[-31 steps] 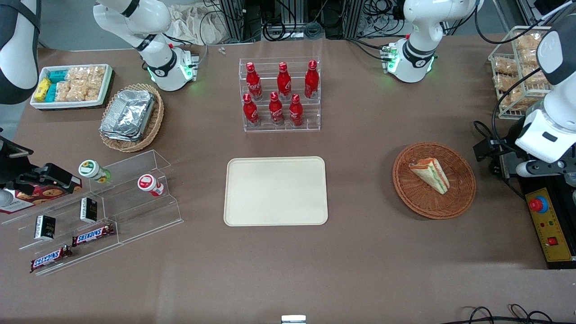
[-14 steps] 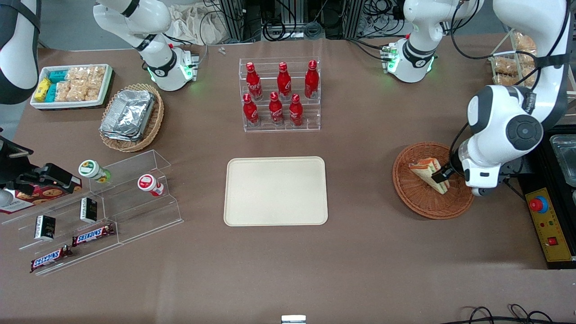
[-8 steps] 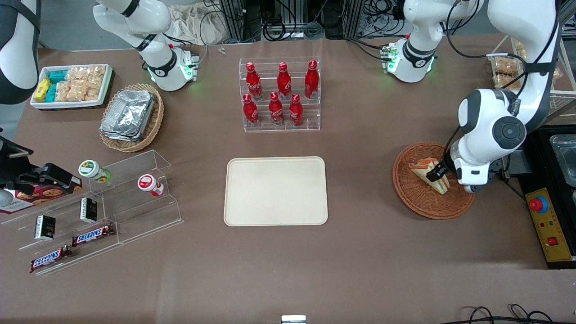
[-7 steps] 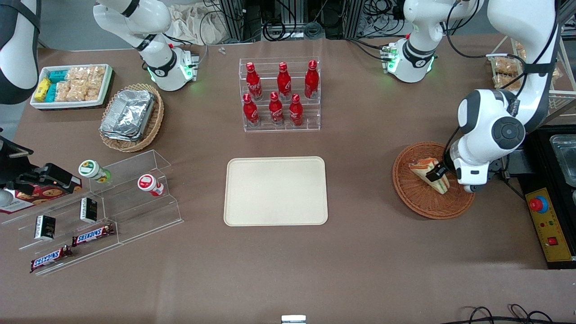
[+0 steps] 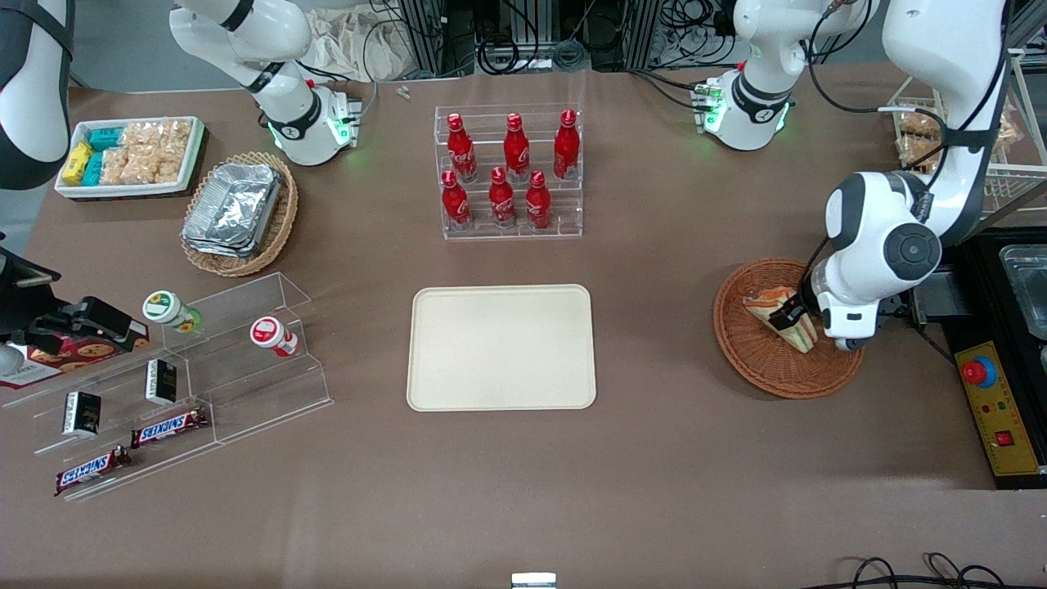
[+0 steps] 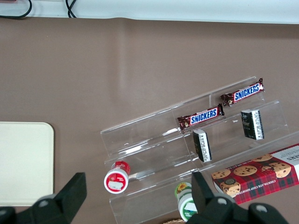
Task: Place sandwich from basket to tray
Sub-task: 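Lower the left gripper onto the sandwich in the basket and grasp it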
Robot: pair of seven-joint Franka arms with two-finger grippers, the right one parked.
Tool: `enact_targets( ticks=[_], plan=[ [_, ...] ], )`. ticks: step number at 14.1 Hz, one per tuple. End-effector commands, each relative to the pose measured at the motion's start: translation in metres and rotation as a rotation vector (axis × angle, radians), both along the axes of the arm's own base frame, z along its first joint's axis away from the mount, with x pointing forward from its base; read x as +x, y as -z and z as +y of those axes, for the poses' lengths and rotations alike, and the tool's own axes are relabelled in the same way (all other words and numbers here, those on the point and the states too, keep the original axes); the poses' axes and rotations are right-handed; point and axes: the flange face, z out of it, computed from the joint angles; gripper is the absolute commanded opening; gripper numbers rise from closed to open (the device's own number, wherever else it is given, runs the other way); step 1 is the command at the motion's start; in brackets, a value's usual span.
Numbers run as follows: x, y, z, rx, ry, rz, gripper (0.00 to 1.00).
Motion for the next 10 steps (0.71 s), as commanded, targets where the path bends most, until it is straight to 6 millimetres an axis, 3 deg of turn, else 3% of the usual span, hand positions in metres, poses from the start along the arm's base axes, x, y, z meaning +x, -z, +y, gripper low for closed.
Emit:
enact_targets(
  ticks=[1, 5, 6, 7, 8, 9, 10],
  plan=[
    [-0.007, 0.013, 0.001, -0.002, -0.022, -0.006, 0.98],
    [-0.012, 0.023, 0.002, -0.006, -0.023, -0.016, 0.97],
    [-0.013, 0.024, 0.002, -0.006, -0.02, -0.018, 0.79],
    [-0.013, 0.023, 0.001, -0.006, -0.019, -0.019, 0.49],
    [-0.013, 0.023, 0.001, -0.006, -0.019, -0.019, 0.28],
    [-0.012, 0.022, 0.001, -0.006, -0.017, -0.021, 0.09],
    [-0.011, 0.022, 0.001, -0.005, -0.014, -0.022, 0.0]
  ],
)
